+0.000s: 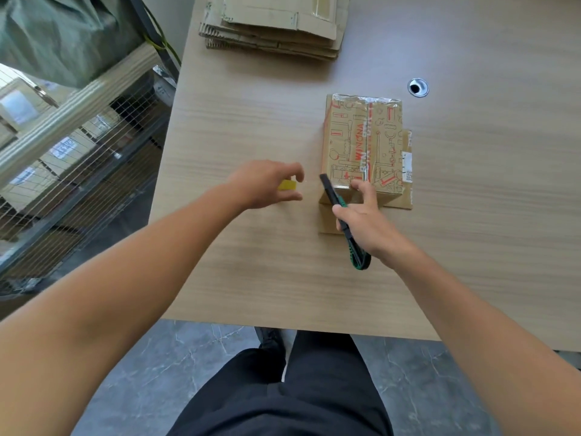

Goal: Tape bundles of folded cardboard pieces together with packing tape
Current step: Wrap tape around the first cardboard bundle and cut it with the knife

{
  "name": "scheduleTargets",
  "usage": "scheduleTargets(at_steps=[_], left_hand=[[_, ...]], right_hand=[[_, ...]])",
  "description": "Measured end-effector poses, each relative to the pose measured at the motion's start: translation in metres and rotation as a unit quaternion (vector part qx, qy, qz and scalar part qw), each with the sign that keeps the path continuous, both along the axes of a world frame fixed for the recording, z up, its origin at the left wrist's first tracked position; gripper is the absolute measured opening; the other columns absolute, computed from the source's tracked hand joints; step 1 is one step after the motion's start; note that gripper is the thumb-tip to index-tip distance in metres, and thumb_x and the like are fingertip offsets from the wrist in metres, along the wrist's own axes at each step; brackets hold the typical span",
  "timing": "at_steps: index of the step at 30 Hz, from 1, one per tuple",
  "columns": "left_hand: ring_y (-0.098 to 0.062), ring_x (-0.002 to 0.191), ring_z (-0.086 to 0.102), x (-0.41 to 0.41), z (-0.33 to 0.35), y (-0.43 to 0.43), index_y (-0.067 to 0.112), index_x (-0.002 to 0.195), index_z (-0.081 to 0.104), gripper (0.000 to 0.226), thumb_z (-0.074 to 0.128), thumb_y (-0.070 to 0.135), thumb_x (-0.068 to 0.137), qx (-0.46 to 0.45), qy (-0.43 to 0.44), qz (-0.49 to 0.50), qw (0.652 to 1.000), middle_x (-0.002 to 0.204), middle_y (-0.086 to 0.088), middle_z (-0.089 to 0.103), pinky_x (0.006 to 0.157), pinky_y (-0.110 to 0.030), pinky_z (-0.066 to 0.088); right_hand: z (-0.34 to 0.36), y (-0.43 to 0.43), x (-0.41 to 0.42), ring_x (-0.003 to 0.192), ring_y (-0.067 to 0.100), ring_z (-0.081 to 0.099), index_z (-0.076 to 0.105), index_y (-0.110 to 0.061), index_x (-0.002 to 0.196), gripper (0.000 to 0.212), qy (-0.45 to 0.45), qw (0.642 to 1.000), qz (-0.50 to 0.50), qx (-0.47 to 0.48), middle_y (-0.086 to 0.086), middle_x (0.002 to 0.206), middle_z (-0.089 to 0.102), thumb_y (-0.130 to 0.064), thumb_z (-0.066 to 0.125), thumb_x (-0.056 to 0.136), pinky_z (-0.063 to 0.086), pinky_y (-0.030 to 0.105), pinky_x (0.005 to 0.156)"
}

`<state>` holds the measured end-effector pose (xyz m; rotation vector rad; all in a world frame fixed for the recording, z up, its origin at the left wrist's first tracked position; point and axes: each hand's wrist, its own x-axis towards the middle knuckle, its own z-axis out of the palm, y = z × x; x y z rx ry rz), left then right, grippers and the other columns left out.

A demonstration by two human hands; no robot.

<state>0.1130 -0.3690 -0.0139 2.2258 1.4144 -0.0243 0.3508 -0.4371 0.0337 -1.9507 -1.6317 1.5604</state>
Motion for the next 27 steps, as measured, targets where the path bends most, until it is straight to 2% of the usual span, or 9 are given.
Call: scheduleTargets(at_steps=[1,3,4,6,11,15,18,22,27], left_hand=[[-0.025,0.097,0.063,0.000,0.000,-0.004,0.031,0.119,0.056,0.042,0.061,0.061,0.090,0.035,0.005,-0.010,0.999,0.111,0.002,0.067,0.079,-0.039,0.052],[-0.025,0.095,0.064,0.000,-0.001,-0.011,0.028,0.120,0.060,0.043,0.059,0.060,0.092,0.077,0.013,-0.014,0.997,0.112,0.002,0.066,0.074,-0.039,0.053],[-0.025,0.095,0.064,0.000,-0.002,-0.014,0.028,0.120,0.060,0.042,0.058,0.059,0.093,0.087,0.015,-0.007,0.996,0.112,0.003,0.066,0.073,-0.039,0.053],[-0.024,0.093,0.063,0.004,-0.004,-0.017,0.028,0.118,0.061,0.037,0.057,0.057,0.095,0.072,0.000,0.016,0.997,0.111,0.004,0.065,0.074,-0.040,0.053],[-0.018,0.094,0.060,0.007,0.000,-0.021,0.032,0.106,0.066,0.025,0.059,0.053,0.094,0.022,-0.069,0.062,0.995,0.112,0.006,0.060,0.078,-0.037,0.051],[-0.024,0.085,0.064,0.013,0.003,-0.027,0.023,0.107,0.071,0.028,0.053,0.043,0.100,0.119,-0.025,0.010,0.993,0.116,0.006,0.063,0.065,-0.034,0.046],[-0.027,0.078,0.062,0.019,0.004,-0.031,0.018,0.106,0.071,0.032,0.047,0.038,0.104,0.155,-0.006,0.012,0.988,0.116,0.004,0.063,0.068,-0.032,0.037],[-0.030,0.073,0.059,0.023,0.006,-0.035,0.014,0.105,0.069,0.031,0.046,0.035,0.105,0.180,0.006,0.010,0.984,0.116,0.001,0.063,0.075,-0.038,0.045],[-0.033,0.058,0.055,0.027,0.011,-0.038,0.011,0.094,0.069,0.018,0.057,0.024,0.100,0.229,-0.001,0.010,0.973,0.105,-0.004,0.067,0.071,-0.039,0.046]], right_hand=[[0.001,0.000,-0.004,0.128,0.016,0.050,0.064,-0.013,0.075,0.039,-0.013,1.000,0.013,-0.005,-0.024,0.152,0.014,-0.042,0.053,0.097,0.029,0.058,0.113],[0.003,-0.001,-0.014,0.156,0.013,0.003,0.065,-0.014,0.073,0.040,-0.044,0.998,0.044,-0.021,-0.023,0.164,-0.006,-0.041,0.050,0.098,0.013,0.064,0.120],[0.004,-0.002,-0.019,0.154,0.009,-0.020,0.066,-0.015,0.074,0.042,-0.064,0.996,0.060,-0.031,-0.021,0.166,-0.018,-0.041,0.048,0.100,0.008,0.065,0.120],[0.004,-0.003,-0.024,0.146,0.007,-0.037,0.068,-0.013,0.079,0.046,-0.100,0.991,0.079,-0.043,-0.018,0.164,-0.029,-0.042,0.042,0.103,0.007,0.068,0.119],[0.004,-0.003,-0.027,0.147,0.007,-0.037,0.069,-0.011,0.083,0.048,-0.088,0.994,0.053,-0.042,-0.018,0.164,-0.028,-0.044,0.040,0.103,0.004,0.068,0.119],[0.004,-0.002,-0.028,0.148,0.008,-0.034,0.070,-0.012,0.078,0.047,-0.107,0.992,0.059,-0.044,-0.017,0.165,-0.026,-0.040,0.040,0.102,0.006,0.067,0.120],[0.004,-0.002,-0.029,0.149,0.011,-0.034,0.070,-0.011,0.080,0.046,-0.122,0.989,0.067,-0.048,-0.015,0.165,-0.027,-0.037,0.039,0.101,0.007,0.067,0.120],[0.008,0.003,-0.033,0.149,0.017,-0.036,0.072,-0.006,0.099,0.050,-0.153,0.982,0.086,-0.062,-0.010,0.165,-0.030,-0.040,0.035,0.104,0.004,0.062,0.122],[0.007,0.012,-0.047,0.145,0.028,-0.041,0.067,0.000,0.119,0.064,-0.257,0.951,0.159,-0.073,0.003,0.162,-0.039,-0.047,0.025,0.108,0.000,0.051,0.124]])
